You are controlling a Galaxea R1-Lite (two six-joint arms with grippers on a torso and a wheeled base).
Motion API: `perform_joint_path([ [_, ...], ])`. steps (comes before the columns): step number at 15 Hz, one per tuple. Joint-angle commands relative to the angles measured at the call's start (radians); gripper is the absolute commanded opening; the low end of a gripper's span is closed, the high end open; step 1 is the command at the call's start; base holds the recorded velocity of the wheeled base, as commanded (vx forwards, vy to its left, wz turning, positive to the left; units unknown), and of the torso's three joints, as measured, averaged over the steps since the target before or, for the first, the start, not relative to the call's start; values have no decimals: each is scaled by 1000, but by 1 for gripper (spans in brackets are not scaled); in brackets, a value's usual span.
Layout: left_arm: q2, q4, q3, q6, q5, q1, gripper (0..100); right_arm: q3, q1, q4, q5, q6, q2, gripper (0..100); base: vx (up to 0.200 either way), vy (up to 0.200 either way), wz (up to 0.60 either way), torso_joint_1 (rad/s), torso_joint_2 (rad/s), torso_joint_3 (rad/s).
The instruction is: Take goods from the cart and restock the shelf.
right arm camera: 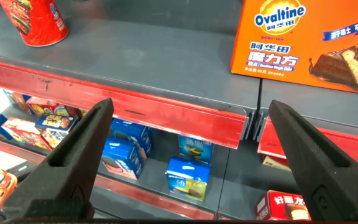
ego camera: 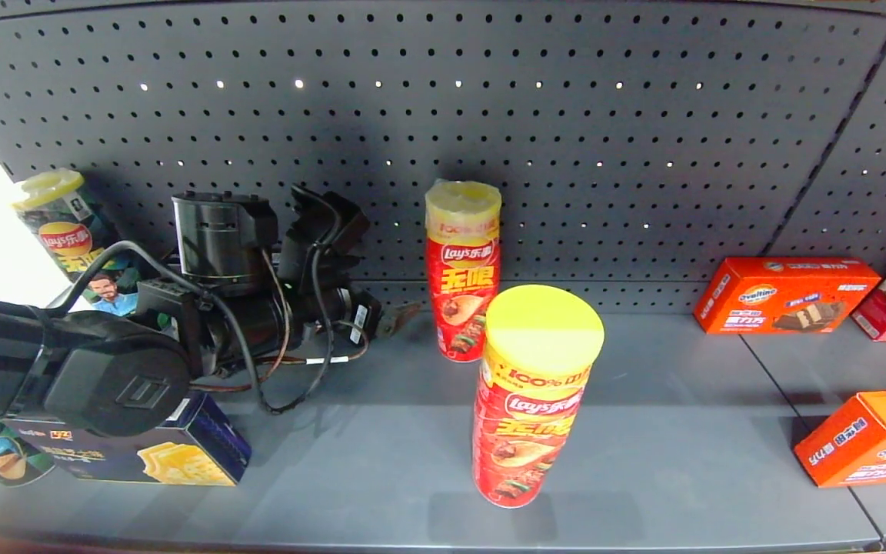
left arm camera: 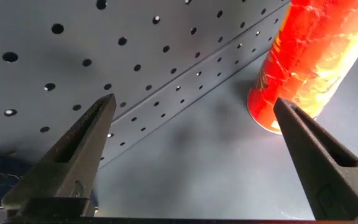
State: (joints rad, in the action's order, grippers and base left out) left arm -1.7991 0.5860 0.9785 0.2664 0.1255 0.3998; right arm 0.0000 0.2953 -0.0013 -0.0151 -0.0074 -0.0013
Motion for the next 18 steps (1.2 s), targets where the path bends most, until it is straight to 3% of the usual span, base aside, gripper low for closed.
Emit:
perform_joint_path([
  [1,-8,0,8,1,0,1,100,0,1,0,0,0,1,100,0,0,0,0,0,0],
  [18,-112,-8,134,-1,-1,39,100,0,1,0,0,0,1,100,0,0,0,0,0,0],
])
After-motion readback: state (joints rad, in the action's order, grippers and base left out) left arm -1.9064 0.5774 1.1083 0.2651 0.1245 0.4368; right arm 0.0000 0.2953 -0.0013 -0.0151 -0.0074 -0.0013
